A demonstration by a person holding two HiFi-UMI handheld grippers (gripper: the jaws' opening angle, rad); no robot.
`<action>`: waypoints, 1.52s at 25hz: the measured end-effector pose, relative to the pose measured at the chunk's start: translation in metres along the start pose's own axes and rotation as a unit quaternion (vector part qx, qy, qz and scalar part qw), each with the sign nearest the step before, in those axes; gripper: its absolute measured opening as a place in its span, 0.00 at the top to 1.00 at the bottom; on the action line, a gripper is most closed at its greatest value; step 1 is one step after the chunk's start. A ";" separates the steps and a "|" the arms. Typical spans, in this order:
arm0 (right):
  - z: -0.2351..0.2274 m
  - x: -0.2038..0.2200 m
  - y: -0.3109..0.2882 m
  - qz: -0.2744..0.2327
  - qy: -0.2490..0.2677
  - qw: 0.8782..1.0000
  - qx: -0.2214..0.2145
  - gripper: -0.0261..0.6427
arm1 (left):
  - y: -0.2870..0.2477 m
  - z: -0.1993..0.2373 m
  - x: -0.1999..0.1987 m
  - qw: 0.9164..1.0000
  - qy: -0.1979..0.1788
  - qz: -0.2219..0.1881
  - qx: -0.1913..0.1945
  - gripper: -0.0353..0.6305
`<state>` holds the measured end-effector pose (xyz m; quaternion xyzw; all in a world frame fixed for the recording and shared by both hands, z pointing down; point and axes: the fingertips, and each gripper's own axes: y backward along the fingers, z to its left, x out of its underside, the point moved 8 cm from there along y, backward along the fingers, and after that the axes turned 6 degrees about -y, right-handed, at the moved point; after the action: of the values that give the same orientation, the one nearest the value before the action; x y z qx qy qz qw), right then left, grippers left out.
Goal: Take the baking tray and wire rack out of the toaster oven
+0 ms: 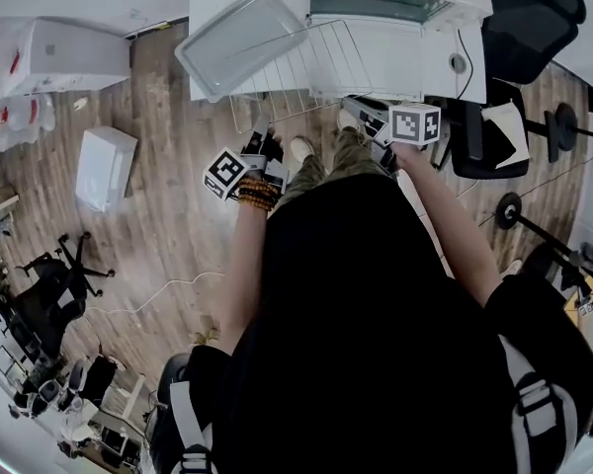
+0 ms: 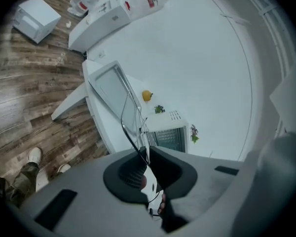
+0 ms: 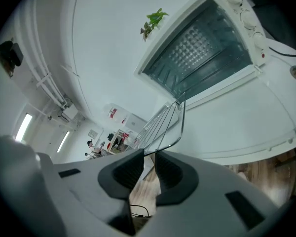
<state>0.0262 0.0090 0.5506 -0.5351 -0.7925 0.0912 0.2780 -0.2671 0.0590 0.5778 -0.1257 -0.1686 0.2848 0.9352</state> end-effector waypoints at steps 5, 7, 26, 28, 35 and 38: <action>0.015 0.000 -0.038 0.048 0.021 0.999 -0.008 0.84 | 0.027 0.020 -0.016 0.999 0.017 -0.041 -0.014 0.89; 0.021 -0.001 -0.053 0.065 0.026 0.997 -0.016 0.84 | 0.034 0.027 -0.022 0.998 0.021 -0.058 -0.018 0.89; 0.028 -0.069 -0.153 0.147 0.110 0.983 -0.016 0.83 | 0.006 0.061 -0.081 0.992 0.035 -0.113 -0.033 0.89; 0.027 -0.080 -0.164 0.149 0.113 0.982 -0.011 0.83 | -0.003 0.063 -0.091 0.993 0.036 -0.111 -0.035 0.89; 0.015 -0.099 -0.184 0.151 0.087 0.985 0.002 0.81 | -0.025 0.063 -0.110 0.993 0.030 -0.102 -0.050 0.89; 0.009 -0.102 -0.190 0.145 0.063 0.987 0.015 0.80 | -0.034 0.066 -0.117 0.993 0.051 -0.092 -0.053 0.89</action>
<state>-0.1019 -0.1596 0.5921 -0.6451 -0.6860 0.1084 0.3186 -0.3674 -0.0267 0.6213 -0.1732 -0.1466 0.1815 0.9569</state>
